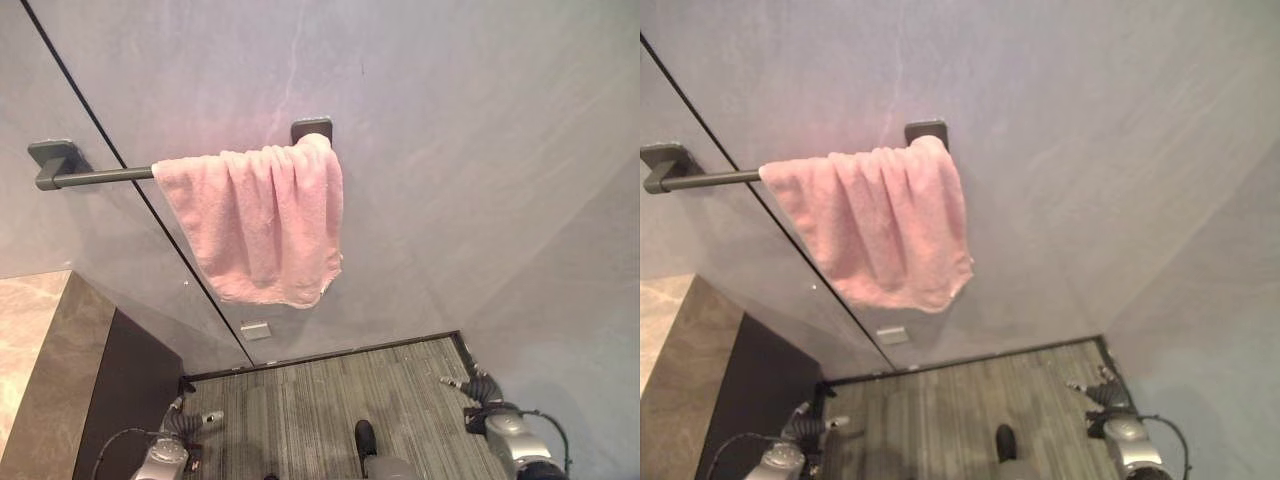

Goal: Put brush and paste in cup on sink, flatten towel.

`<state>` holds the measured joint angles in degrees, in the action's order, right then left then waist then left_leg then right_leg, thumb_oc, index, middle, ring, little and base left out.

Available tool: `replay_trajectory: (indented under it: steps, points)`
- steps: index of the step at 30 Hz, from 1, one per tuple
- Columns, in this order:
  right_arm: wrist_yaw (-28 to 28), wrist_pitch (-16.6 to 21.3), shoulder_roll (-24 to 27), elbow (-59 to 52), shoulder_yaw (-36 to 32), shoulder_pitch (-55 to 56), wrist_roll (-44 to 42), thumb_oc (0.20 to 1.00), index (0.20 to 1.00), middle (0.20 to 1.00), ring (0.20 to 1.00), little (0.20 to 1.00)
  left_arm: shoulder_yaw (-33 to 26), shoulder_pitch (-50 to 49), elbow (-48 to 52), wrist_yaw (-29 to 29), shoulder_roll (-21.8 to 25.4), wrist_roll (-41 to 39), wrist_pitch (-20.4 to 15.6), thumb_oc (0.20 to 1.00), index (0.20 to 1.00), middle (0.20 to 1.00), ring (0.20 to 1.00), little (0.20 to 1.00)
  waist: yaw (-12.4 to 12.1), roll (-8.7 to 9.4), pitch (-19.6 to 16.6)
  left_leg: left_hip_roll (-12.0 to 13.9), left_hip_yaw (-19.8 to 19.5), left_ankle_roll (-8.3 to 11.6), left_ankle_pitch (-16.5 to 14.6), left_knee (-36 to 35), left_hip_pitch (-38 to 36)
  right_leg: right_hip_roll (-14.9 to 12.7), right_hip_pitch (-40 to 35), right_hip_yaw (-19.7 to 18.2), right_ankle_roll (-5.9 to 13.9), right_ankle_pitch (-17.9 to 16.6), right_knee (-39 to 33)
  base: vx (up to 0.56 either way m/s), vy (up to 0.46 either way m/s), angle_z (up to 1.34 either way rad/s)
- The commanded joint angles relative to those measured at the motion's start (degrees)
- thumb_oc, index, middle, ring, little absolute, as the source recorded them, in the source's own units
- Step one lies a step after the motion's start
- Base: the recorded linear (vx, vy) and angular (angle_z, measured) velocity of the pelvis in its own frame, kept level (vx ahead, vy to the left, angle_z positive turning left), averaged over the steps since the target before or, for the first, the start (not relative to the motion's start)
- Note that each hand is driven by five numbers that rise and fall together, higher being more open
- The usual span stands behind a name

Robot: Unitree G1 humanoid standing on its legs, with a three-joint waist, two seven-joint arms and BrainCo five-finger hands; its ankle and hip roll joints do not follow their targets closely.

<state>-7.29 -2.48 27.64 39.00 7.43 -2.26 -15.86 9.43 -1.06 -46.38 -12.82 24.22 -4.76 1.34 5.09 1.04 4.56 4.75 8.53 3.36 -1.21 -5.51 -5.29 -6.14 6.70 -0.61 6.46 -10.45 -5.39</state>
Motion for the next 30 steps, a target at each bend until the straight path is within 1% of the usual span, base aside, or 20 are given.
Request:
replay_trajectory:
  steps: [1, 2, 3, 4, 7, 8, 10, 12, 14, 18, 22, 26, 27, 30]
  points:
    - [3.5, 2.7, 3.5, -3.8, -0.6, -3.0, -4.2, 1.000, 1.000, 1.000, 1.000, 1.000, -1.2, 2.8, 1.3, 0.3, 5.3, -0.9, -3.5, 1.000, 1.000, 1.000, 1.000, 1.000, -0.9, 0.84, 0.8, 2.4, -1.1, 3.83, 4.5, 0.5, 3.5, -3.7, -5.5, 0.6, 5.14, 6.1, 3.1, -0.01, -0.014, 0.07]
    - [3.5, 2.7, 3.5, -3.8, -0.6, -3.0, -4.2, 1.000, 1.000, 1.000, 1.000, 1.000, -1.2, 2.7, 1.4, 0.3, 5.3, -0.9, -3.4, 1.000, 1.000, 1.000, 1.000, 1.000, -0.8, 0.84, 0.8, 2.4, -1.1, 3.83, 4.5, 0.5, 3.5, -3.7, -5.5, 0.6, 5.14, 6.1, 3.1, 0.00, -0.020, 0.07]
    - [5.2, 2.3, 5.6, -7.1, 0.3, -3.3, -5.0, 1.000, 1.000, 1.000, 1.000, 1.000, -1.3, 2.4, 6.0, 0.5, 7.7, 0.1, -3.8, 1.000, 1.000, 1.000, 1.000, 1.000, -1.4, 0.96, 0.6, 2.4, -1.4, 3.92, 4.5, 0.5, 3.7, -3.8, -5.8, 1.1, 5.18, 6.0, 2.8, 0.00, -0.015, 0.10]
    - [5.9, 2.3, 7.2, -9.1, 1.0, -4.0, -4.6, 1.000, 1.000, 1.000, 1.000, 1.000, -1.6, 2.4, 8.3, 0.7, 9.2, 0.5, -4.0, 1.000, 1.000, 1.000, 1.000, 1.000, -1.7, 0.99, 0.5, 2.4, -1.5, 3.98, 4.5, 0.5, 3.8, -3.9, -5.9, 1.4, 5.21, 5.9, 2.7, 0.00, -0.015, 0.10]
    - [7.4, 2.2, 10.2, -14.7, 3.0, -5.8, -5.4, 1.000, 1.000, 1.000, 1.000, 1.000, -2.5, 2.3, 14.2, 0.7, 12.4, 1.3, -4.6, 1.000, 1.000, 1.000, 1.000, 1.000, -2.3, 1.01, 0.3, 2.4, -1.8, 4.10, 4.5, 0.5, 3.9, -4.1, -6.3, 1.9, 5.32, 5.7, 2.3, -0.01, -0.001, 0.18]
    - [7.4, 2.2, 10.2, -14.7, 3.1, -5.9, -5.4, 1.000, 1.000, 1.000, 1.000, 1.000, -2.6, 2.2, 14.3, 0.7, 12.4, 1.3, -4.5, 1.000, 1.000, 1.000, 1.000, 1.000, -2.3, 1.02, 0.3, 2.4, -1.8, 4.09, 4.5, 0.5, 3.8, -4.1, -6.3, 1.9, 5.33, 5.7, 2.3, -0.01, 0.007, 0.16]
    - [8.7, 1.9, 11.7, -16.3, 5.3, -8.6, -7.5, 1.000, 1.000, 1.000, 1.000, 1.000, -3.3, 3.0, 18.0, 0.9, 15.0, 0.7, -5.2, 1.000, 1.000, 1.000, 1.000, 1.000, -3.0, 1.07, 0.2, 2.3, -2.1, 4.13, 4.4, 0.5, 4.0, -4.5, -6.6, 2.3, 5.49, 5.4, 1.8, 0.00, 0.004, 0.03]
    - [8.7, 1.8, 12.2, -15.4, 7.2, -11.7, -8.4, 1.000, 1.000, 1.000, 1.000, 1.000, -3.1, 3.9, 19.3, 0.6, 16.3, 0.7, -5.5, 1.000, 1.000, 1.000, 1.000, 1.000, -3.4, 1.14, 0.1, 2.2, -2.3, 4.13, 4.4, 0.5, 4.1, -4.6, -6.8, 2.4, 5.53, 5.2, 1.4, -0.01, 0.010, 0.05]
    - [8.4, 1.3, 12.1, -14.2, 10.3, -16.8, -8.3, 1.000, 1.000, 1.000, 1.000, 1.000, -2.8, 5.9, 21.4, -0.3, 17.8, 0.5, -5.7, 1.000, 1.000, 1.000, 1.000, 1.000, -3.9, 1.21, 0.3, 2.0, -2.4, 4.16, 4.6, 0.5, 4.6, -4.8, -6.5, 2.5, 5.60, 4.9, 1.1, -0.01, 0.006, 0.02]
    - [7.6, 1.1, 11.2, -14.3, 12.7, -21.1, -7.6, 1.000, 1.000, 1.000, 1.000, 1.000, -2.9, 7.5, 24.3, -1.1, 19.0, -0.3, -6.0, 1.000, 1.000, 1.000, 1.000, 1.000, -4.3, 1.18, 0.8, 2.0, -2.5, 4.20, 4.9, 0.5, 5.3, -5.0, -6.0, 2.5, 5.63, 4.5, 1.1, -0.01, 0.007, 0.04]
    - [6.3, 0.5, 9.4, -14.0, 13.8, -24.2, -6.1, 1.000, 1.000, 1.000, 1.000, 1.000, -2.5, 9.3, 27.6, -1.4, 20.1, -0.8, -6.0, 1.000, 1.000, 1.000, 1.000, 1.000, -4.5, 1.04, 1.2, 1.9, -2.7, 4.18, 5.1, 0.5, 6.3, -5.3, -5.4, 2.8, 5.68, 4.2, 1.1, 0.00, 0.005, 0.01]
    - [5.2, 0.2, 7.2, -12.6, 14.8, -26.8, -6.0, 1.000, 1.000, 1.000, 1.000, 1.000, -1.3, 12.1, 27.3, -1.7, 19.8, -2.1, -6.4, 1.000, 1.000, 1.000, 1.000, 1.000, -4.5, 1.02, 1.5, 1.7, -2.9, 4.19, 5.3, 0.5, 7.0, -5.5, -4.9, 3.0, 5.66, 4.0, 1.1, 0.00, 0.002, 0.01]
    - [4.3, -0.1, 5.6, -11.7, 15.5, -28.5, -6.4, 1.000, 1.000, 1.000, 1.000, 1.000, -0.1, 14.6, 27.5, -2.2, 19.9, -2.1, -6.1, 1.000, 1.000, 1.000, 1.000, 1.000, -4.5, 1.03, 1.6, 1.7, -3.0, 4.20, 5.4, 0.5, 7.4, -5.5, -4.5, 3.0, 5.66, 3.9, 1.1, 0.00, 0.009, 0.05]
    - [3.5, -0.4, 4.0, -11.2, 16.5, -30.9, -6.4, 1.000, 1.000, 1.000, 1.000, 1.000, 1.8, 17.9, 27.1, -2.6, 20.2, -1.8, -5.9, 1.000, 1.000, 1.000, 1.000, 1.000, -4.4, 0.97, 1.9, 1.7, -3.1, 4.25, 5.7, 0.5, 8.4, -5.6, -3.6, 2.9, 5.59, 3.6, 1.1, 0.00, 0.004, 0.01]
